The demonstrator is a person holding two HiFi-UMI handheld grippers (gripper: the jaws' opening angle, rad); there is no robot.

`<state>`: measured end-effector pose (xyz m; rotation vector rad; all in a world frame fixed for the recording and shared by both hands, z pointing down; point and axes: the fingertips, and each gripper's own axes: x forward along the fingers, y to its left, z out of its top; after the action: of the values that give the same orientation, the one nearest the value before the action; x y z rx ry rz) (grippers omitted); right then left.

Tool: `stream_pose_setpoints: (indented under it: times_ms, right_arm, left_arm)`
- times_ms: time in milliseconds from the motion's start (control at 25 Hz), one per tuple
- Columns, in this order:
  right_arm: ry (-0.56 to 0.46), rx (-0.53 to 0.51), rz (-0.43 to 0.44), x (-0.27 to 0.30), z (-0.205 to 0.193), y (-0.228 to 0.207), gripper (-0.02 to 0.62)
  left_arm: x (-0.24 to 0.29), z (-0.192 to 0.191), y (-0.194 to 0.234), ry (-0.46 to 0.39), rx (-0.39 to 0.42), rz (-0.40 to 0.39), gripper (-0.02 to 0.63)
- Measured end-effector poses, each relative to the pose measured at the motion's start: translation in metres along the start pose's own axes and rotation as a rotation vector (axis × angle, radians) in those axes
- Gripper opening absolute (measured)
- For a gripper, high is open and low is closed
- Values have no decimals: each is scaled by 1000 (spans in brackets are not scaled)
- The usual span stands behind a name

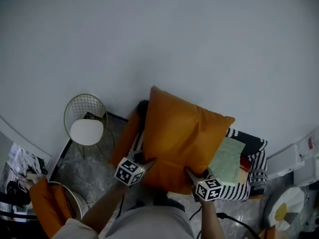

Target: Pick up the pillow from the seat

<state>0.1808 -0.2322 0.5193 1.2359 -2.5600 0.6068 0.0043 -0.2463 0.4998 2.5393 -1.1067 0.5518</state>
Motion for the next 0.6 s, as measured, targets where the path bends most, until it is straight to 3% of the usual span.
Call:
stream_pose_setpoints:
  times_ms: [600]
  right_arm:
    - [-54,-28,-87,-92,-17,25,268]
  left_arm:
    - [-29,1,-77,-48,98,-105,183]
